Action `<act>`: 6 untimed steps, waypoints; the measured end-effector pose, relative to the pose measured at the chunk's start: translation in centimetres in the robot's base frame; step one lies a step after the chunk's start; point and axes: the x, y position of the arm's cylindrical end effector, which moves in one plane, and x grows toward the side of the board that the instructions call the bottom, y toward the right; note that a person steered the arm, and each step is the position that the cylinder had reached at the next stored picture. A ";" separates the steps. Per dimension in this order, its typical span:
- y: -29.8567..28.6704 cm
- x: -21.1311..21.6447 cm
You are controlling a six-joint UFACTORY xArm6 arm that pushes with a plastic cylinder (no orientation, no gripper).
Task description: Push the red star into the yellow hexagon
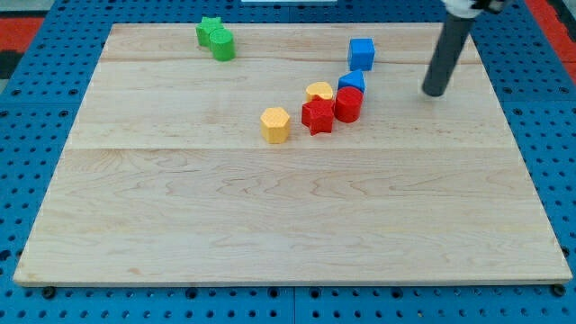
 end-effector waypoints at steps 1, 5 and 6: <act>-2.1 3.9; -12.6 6.7; -8.2 6.9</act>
